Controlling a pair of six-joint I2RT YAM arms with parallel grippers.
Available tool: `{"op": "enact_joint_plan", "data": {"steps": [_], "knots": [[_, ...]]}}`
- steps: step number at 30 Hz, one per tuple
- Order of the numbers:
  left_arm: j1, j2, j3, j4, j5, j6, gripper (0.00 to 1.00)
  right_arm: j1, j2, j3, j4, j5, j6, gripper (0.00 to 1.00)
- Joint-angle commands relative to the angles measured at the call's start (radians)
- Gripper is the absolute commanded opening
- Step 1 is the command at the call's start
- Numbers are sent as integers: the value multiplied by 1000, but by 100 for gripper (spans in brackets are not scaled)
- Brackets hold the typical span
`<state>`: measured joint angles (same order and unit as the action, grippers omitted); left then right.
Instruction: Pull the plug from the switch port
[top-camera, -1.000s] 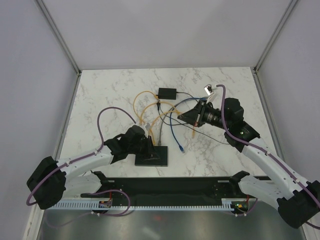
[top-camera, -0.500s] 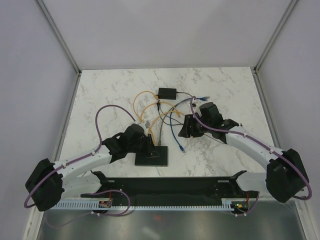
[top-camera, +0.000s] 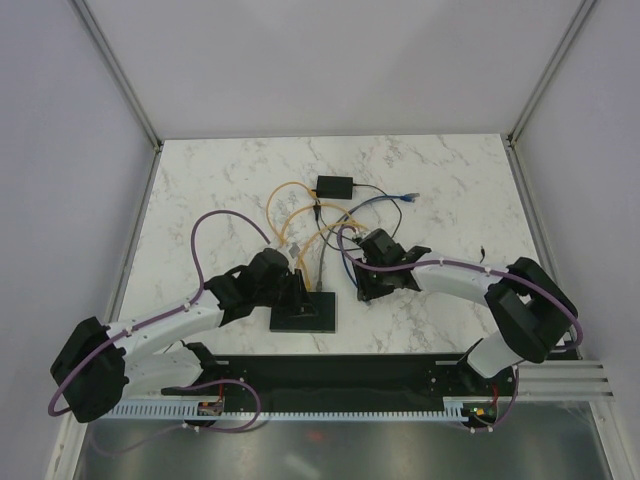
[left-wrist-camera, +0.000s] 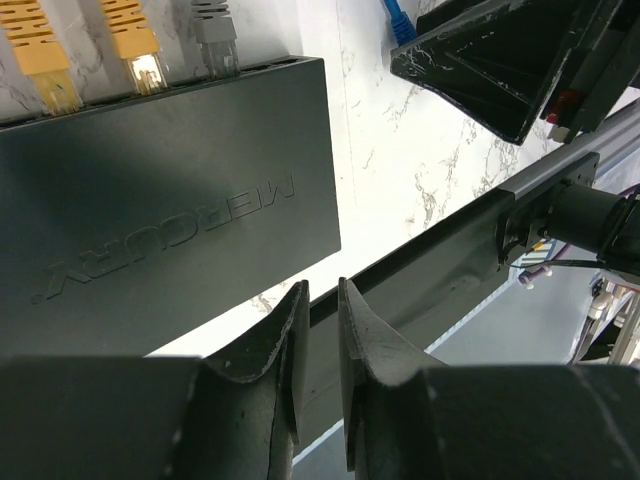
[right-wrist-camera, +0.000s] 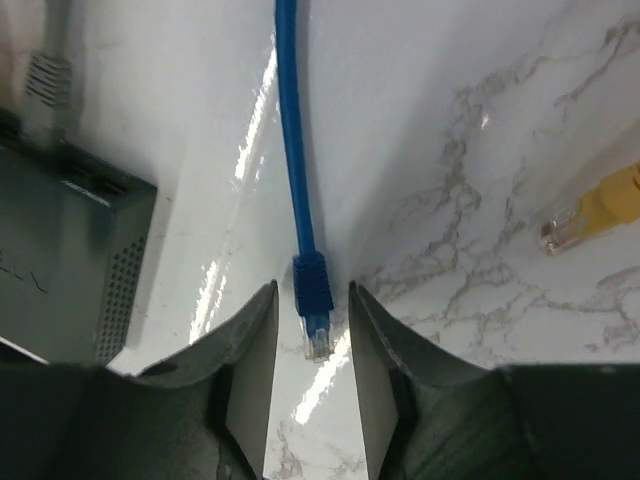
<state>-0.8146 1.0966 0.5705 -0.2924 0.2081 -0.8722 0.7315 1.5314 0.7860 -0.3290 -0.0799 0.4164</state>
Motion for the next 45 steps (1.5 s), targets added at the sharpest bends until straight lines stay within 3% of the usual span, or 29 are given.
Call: {"op": "enact_joint_plan", "data": {"steps": [1,4,10,11,16,21,28,45], "knots": [[2,-21,6,-1,-26,29,25,31,38,36,-1,123,-10,40],[2,-33,0,-2,-27,24,25,48,49,42,2,143,-10,35],[0,-56,-15,-11,-39,24,25,83,59,48,-16,190,-2,2],[0,-58,-15,-13,-39,24,25,86,41,45,-16,203,2,0],[2,-67,-11,-27,-45,22,25,95,-126,35,-25,151,27,0],[2,-92,-6,-45,-62,21,25,95,-298,67,-12,-111,73,0],[0,-141,-18,-68,-81,9,25,94,-505,136,24,-221,147,0],[2,-204,-34,-110,-116,1,25,85,-508,587,45,-155,162,0]]}}
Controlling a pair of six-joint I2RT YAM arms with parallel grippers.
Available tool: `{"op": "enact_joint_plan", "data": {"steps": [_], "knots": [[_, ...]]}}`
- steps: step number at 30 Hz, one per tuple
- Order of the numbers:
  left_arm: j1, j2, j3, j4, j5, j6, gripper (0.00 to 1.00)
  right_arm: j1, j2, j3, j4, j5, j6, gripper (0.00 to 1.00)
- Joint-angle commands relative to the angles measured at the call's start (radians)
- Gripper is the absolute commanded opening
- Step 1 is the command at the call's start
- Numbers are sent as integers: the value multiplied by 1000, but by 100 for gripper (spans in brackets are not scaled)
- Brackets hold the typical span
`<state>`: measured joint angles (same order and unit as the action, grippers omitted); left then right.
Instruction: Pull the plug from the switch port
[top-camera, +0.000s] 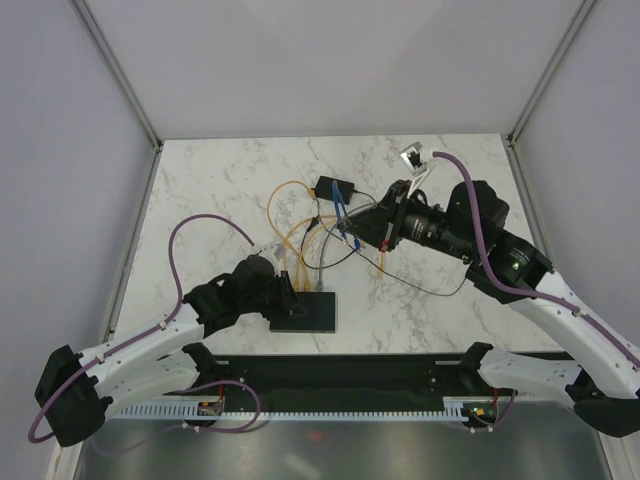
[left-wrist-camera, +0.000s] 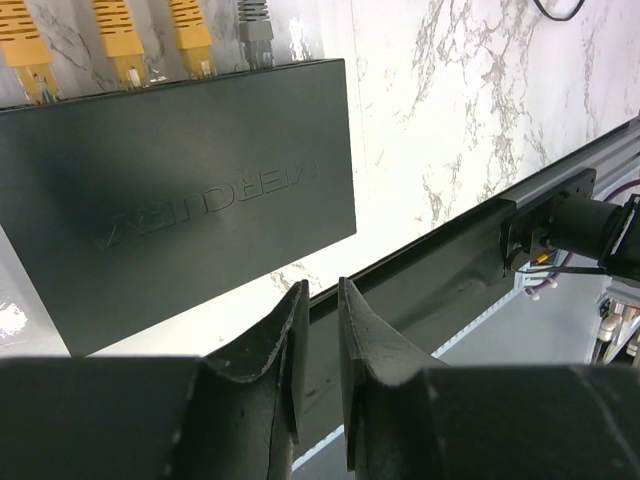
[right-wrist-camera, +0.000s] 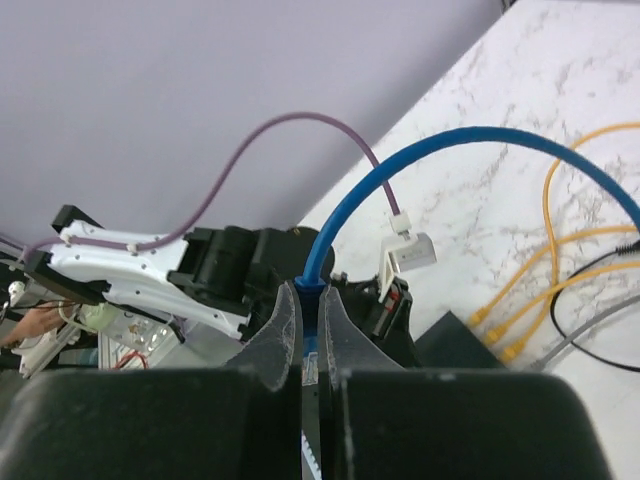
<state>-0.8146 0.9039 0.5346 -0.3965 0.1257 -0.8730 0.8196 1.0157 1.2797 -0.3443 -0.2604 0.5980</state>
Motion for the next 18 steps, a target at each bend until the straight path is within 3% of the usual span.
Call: {"op": "enact_joint_plan", "data": {"steps": [1,10,15,18], "knots": [[2,-8,2,-5,-34,3,25,-5,17,108,51,53,-30,0],[2,0,2,-5,-35,12,25,-66,67,179,54,205,-222,0],[2,3,2,-5,-38,14,25,-128,101,256,38,181,-182,0],[2,6,5,-4,-40,14,26,-132,142,244,-66,174,-129,0]]}}
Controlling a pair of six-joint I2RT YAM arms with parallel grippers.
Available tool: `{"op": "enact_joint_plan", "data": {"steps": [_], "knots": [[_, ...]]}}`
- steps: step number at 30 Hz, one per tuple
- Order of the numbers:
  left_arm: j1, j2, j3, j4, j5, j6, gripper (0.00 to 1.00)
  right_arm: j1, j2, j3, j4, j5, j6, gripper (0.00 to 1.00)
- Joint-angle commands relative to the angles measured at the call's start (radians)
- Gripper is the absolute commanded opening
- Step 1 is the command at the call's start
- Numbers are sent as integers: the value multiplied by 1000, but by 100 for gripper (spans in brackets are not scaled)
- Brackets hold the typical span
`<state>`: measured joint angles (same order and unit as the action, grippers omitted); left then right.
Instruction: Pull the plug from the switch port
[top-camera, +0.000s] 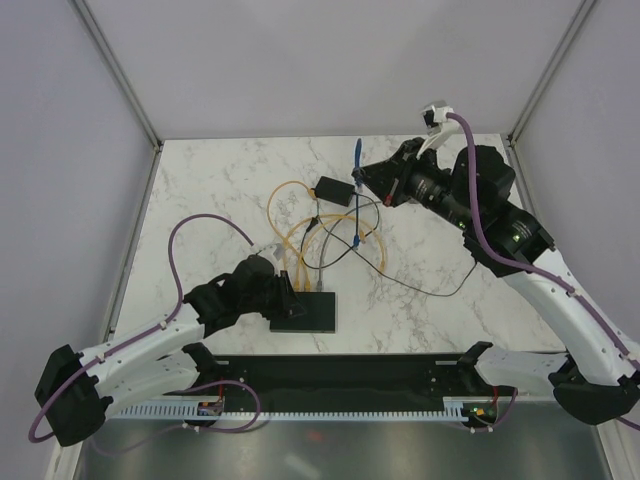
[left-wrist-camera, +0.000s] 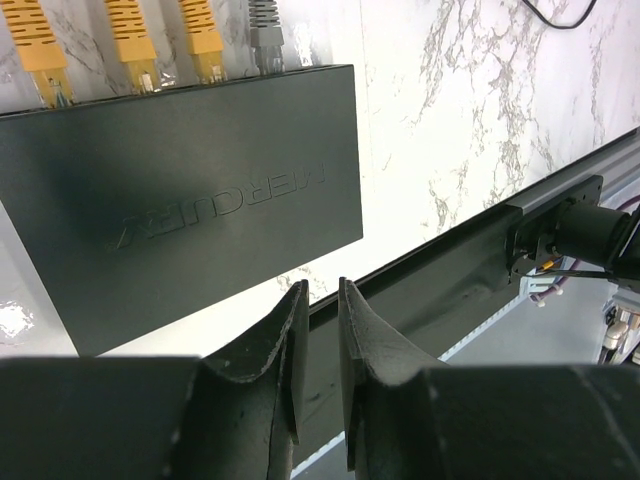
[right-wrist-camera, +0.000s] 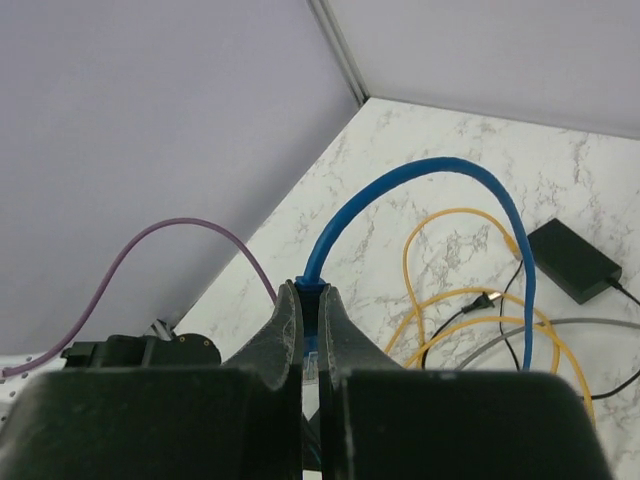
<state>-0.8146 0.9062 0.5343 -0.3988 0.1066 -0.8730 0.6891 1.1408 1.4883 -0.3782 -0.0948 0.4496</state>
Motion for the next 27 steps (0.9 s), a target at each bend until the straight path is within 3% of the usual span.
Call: {"op": "enact_joint_plan", "data": {"steps": [1,5,12,22,27], "knots": [[0,5,6,-2,-19,15,26,-2,13,5,-36,0,43,0],[2,3,1,0,-22,19,26,0,-35,-172,-70,-60,92,0],[2,17,3,8,-19,26,26,12,-124,-257,-307,-45,20,0],[2,30,3,25,-1,31,26,10,-240,-73,-364,-143,115,0],[2,17,-3,23,-1,34,26,12,-266,-28,-372,-51,97,0]]}}
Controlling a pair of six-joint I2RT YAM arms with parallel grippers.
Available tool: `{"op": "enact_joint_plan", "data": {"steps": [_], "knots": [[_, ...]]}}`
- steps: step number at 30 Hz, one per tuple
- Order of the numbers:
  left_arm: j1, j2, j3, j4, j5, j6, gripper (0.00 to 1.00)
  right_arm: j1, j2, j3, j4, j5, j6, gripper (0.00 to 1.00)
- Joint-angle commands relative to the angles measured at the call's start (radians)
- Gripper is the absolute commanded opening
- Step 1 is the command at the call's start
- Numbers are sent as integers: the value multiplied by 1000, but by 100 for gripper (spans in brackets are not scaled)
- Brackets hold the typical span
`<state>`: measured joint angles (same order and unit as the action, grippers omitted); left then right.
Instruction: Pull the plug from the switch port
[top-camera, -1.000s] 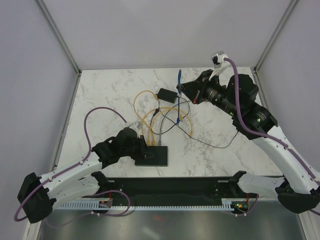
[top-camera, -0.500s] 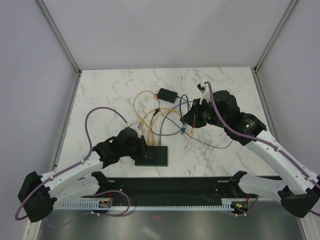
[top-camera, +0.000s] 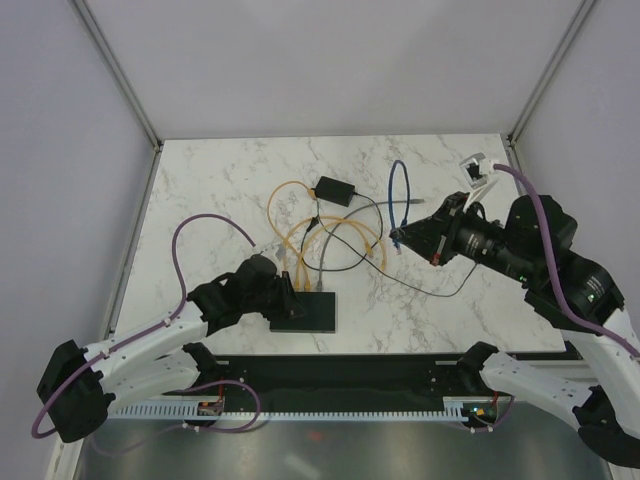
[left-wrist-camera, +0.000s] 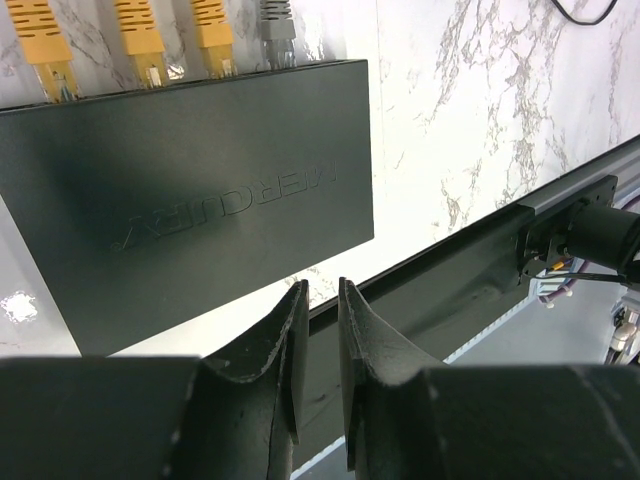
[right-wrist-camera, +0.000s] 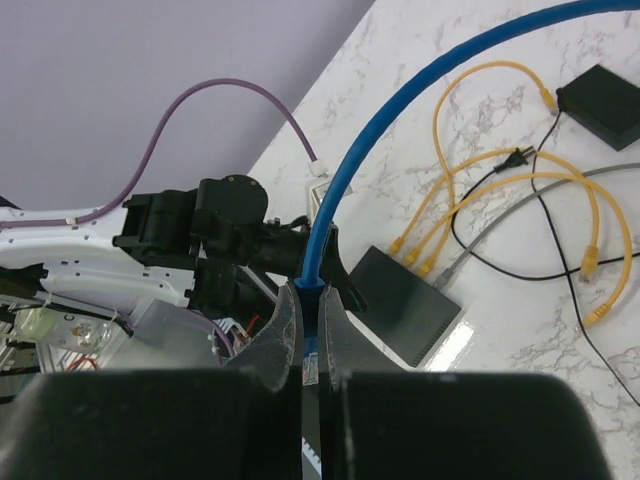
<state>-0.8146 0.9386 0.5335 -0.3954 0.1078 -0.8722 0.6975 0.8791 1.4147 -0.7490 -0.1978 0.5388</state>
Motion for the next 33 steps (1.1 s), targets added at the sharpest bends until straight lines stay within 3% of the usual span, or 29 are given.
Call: {"op": "enact_joint_plan", "data": {"steps": [1,9,13,18,24,33], "knots": [[0,-14,-1,20,-3,33,26,4,9,56,-27,96,-25,0],[2,-24,10,20,6,38,26,-12,202,79,-79,741,-158,0],[2,-46,19,18,10,50,26,-106,349,72,-60,874,-200,0],[0,-37,19,30,35,68,26,-281,454,20,42,877,-273,0],[2,-49,-15,96,76,81,26,-440,613,20,171,674,-303,0],[2,0,-10,190,170,116,26,-467,850,136,255,543,-287,0]]}}
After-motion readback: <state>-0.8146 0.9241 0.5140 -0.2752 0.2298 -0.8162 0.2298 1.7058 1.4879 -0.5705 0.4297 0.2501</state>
